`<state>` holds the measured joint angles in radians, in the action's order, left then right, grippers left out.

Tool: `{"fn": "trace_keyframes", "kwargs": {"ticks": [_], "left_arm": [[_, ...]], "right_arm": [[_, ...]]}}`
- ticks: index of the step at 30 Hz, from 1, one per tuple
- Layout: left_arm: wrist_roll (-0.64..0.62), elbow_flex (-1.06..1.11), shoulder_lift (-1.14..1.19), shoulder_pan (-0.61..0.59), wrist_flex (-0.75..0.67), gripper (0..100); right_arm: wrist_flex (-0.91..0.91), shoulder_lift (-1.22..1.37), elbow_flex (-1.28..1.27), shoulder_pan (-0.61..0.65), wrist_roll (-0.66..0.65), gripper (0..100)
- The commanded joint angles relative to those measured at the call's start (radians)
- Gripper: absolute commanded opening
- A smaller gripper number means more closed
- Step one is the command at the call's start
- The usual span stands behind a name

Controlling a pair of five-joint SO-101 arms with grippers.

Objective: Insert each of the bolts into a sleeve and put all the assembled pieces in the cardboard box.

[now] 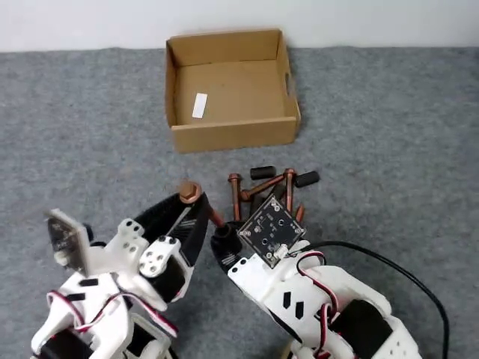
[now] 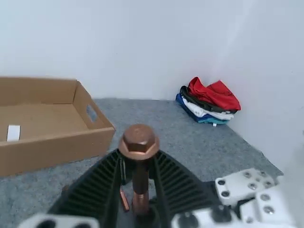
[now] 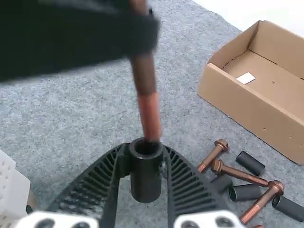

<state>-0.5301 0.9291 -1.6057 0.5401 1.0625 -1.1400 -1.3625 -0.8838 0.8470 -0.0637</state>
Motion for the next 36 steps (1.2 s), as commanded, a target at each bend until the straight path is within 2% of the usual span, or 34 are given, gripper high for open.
{"fn": "trace_keyframes", "kwargs": {"ticks": [1,12,18,27,36], "left_arm": [[-0.003,-0.008,-0.012,0.008,0.003,0],[-0.003,0.039,-0.012,0.011,0.005,0],[-0.005,0.038,-0.012,0.115,0.049,0],[-0.003,0.002,-0.006,0.117,0.052,0],[0.018,0.170,-0.008,0.117,0.071,1]], "right_arm": [[0.027,-0.012,0.057,0.008,-0.009,0.9],[0.027,-0.012,0.064,0.008,-0.009,0.9],[0.027,-0.012,0.063,0.007,-0.009,0.9],[0.027,-0.013,0.064,-0.058,-0.009,0.9],[0.117,-0.005,0.064,-0.056,-0.071,0.9]]}}
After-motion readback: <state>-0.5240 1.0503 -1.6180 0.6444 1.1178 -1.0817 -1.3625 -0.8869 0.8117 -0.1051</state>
